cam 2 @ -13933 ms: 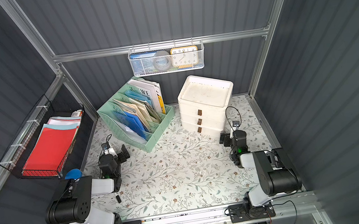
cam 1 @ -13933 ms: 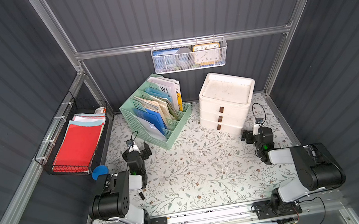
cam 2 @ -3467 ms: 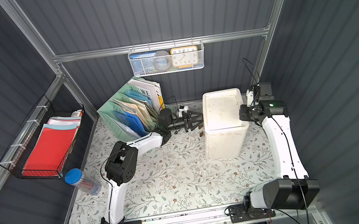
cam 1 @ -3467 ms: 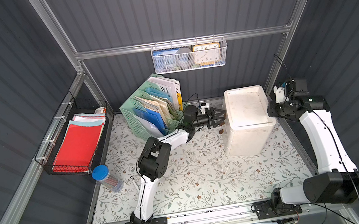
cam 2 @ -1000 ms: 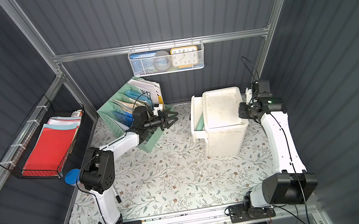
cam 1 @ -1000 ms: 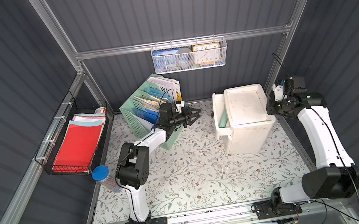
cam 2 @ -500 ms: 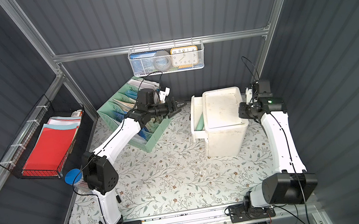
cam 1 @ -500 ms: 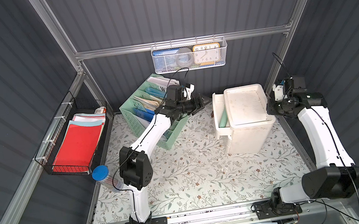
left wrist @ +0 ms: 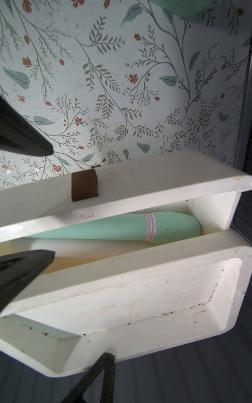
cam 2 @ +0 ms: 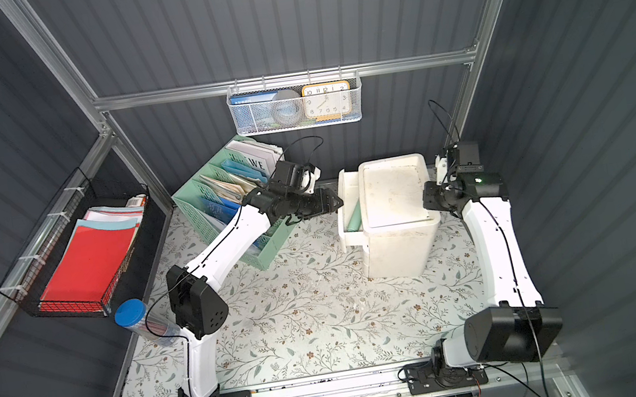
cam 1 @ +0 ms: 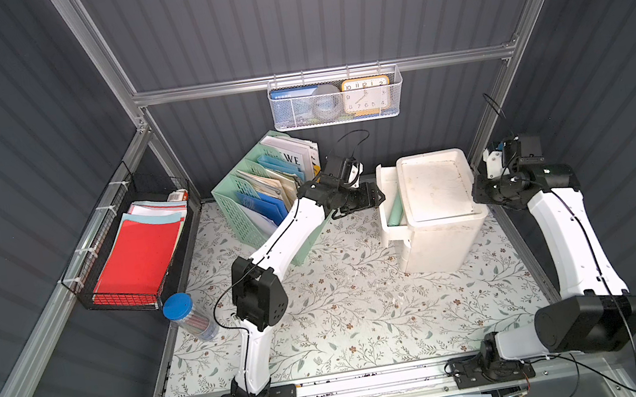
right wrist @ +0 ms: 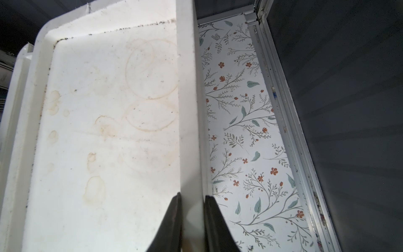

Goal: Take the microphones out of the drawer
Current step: Open the drawer in the storage box.

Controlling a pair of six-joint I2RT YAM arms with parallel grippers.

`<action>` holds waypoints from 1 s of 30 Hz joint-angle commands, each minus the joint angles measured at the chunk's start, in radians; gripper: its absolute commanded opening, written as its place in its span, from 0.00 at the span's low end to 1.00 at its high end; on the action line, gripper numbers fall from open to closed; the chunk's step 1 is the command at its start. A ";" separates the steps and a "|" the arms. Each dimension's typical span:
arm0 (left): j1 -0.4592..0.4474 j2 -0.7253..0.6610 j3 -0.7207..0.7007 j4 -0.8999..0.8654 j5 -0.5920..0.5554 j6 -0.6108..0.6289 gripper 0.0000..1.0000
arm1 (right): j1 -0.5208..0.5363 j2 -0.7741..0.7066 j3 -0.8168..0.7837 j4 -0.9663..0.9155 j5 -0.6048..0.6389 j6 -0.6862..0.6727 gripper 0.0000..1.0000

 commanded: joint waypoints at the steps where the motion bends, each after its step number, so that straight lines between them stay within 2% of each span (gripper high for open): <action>1: -0.023 0.033 0.065 -0.088 -0.074 0.065 0.68 | 0.000 0.039 -0.042 0.013 -0.036 0.057 0.11; 10: -0.057 0.089 0.162 -0.160 -0.155 0.093 0.61 | 0.001 0.040 -0.047 0.022 -0.051 0.067 0.11; 23: -0.093 0.143 0.199 -0.186 -0.235 0.123 0.40 | 0.000 0.047 -0.056 0.025 -0.070 0.068 0.10; 30: -0.094 0.125 0.197 -0.159 -0.342 0.135 0.25 | 0.002 0.049 -0.068 0.031 -0.075 0.069 0.10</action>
